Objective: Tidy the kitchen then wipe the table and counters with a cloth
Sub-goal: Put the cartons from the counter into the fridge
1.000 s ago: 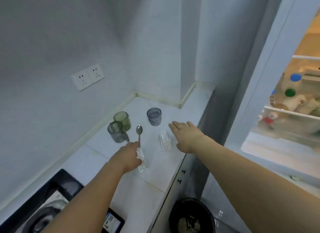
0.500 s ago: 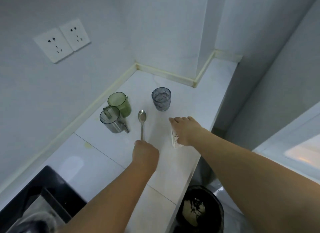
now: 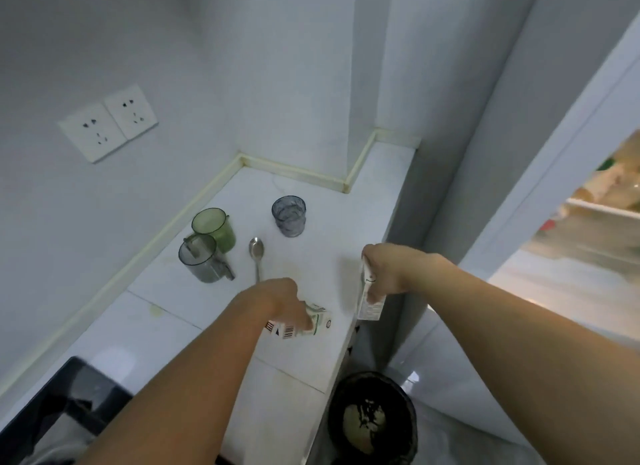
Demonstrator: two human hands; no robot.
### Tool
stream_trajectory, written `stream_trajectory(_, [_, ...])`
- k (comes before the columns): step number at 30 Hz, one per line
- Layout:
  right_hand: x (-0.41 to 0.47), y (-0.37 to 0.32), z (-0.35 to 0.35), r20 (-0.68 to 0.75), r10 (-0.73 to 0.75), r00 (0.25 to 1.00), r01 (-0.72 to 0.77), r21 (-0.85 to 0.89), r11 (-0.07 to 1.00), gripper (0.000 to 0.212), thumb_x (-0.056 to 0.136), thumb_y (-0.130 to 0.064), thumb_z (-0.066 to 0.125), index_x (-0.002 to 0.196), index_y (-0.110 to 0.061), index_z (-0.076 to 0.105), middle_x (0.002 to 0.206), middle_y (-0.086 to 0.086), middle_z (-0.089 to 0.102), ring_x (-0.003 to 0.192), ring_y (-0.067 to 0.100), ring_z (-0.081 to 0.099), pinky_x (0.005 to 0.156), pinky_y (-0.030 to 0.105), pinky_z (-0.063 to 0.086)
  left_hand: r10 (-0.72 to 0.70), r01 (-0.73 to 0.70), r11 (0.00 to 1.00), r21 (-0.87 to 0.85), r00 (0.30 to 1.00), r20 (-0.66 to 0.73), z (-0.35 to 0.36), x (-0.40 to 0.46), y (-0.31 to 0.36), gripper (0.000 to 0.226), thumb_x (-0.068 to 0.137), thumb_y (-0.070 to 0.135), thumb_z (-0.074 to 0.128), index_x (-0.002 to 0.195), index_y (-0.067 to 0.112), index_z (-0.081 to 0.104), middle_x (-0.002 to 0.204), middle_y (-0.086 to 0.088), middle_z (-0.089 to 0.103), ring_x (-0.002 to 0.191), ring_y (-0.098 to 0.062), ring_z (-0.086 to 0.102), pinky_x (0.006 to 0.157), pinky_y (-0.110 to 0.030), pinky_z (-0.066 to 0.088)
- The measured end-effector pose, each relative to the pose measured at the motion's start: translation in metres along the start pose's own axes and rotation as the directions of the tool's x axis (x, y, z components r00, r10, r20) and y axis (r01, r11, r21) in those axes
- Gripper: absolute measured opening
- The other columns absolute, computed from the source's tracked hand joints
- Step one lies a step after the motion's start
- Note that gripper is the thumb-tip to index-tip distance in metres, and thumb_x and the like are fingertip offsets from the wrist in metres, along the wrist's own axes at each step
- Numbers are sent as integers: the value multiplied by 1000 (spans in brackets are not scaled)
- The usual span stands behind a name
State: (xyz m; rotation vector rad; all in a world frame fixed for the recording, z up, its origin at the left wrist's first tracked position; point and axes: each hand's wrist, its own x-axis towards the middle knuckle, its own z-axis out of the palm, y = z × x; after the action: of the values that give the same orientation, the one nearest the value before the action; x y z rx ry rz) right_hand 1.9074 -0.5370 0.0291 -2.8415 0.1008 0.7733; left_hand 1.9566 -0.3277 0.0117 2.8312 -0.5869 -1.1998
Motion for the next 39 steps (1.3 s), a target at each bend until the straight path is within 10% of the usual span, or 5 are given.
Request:
stream_trajectory(17, [-232, 180, -31, -42, 569, 821, -553, 188, 812, 63, 64, -40, 85, 115, -14, 59, 115, 2, 62, 96, 24, 57, 82, 31, 47, 499, -495, 843, -210, 866, -34, 1, -43, 252, 32, 66, 29, 74, 91, 11, 66, 84, -3, 73, 75, -15, 72, 69, -29, 58])
stream_trajectory(23, [-283, 229, -66, -184, 661, 727, -586, 336, 738, 60, 62, -40, 86, 109, -15, 58, 113, 2, 61, 93, 22, 57, 82, 31, 50, 631, -635, 637, -438, 755, -176, -14, -60, 334, 49, 65, 17, 72, 109, 19, 51, 94, -2, 70, 79, -17, 71, 67, -32, 59])
stream_trajectory(27, [-295, 256, -87, -304, 681, 667, -550, 416, 724, 59, 65, -30, 87, 110, -15, 53, 107, 3, 57, 80, 21, 55, 55, 26, 44, 652, -706, 548, -450, 697, -300, -27, -64, 380, 68, 47, 31, 69, 112, 26, 49, 103, 1, 67, 89, -21, 68, 76, -40, 60])
stream_trajectory(32, [-283, 298, -91, -408, 706, 579, -517, 486, 705, 52, 67, -26, 83, 110, -15, 57, 111, 4, 61, 98, 23, 57, 83, 33, 50, 633, -744, 484, -460, 661, -403, -37, -54, 428, 65, 57, 23, 70, 114, 26, 39, 115, 1, 56, 103, -20, 58, 88, -42, 54])
stream_trajectory(39, [-246, 360, -90, -484, 749, 452, -397, 643, 655, 57, 62, -20, 84, 109, -16, 51, 95, 2, 56, 90, 23, 55, 78, 35, 49, 586, -701, 473, -533, 702, -404, -45, 3, 493, 72, 59, 24, 74, 117, 34, 33, 123, 4, 53, 112, -23, 54, 98, -43, 47])
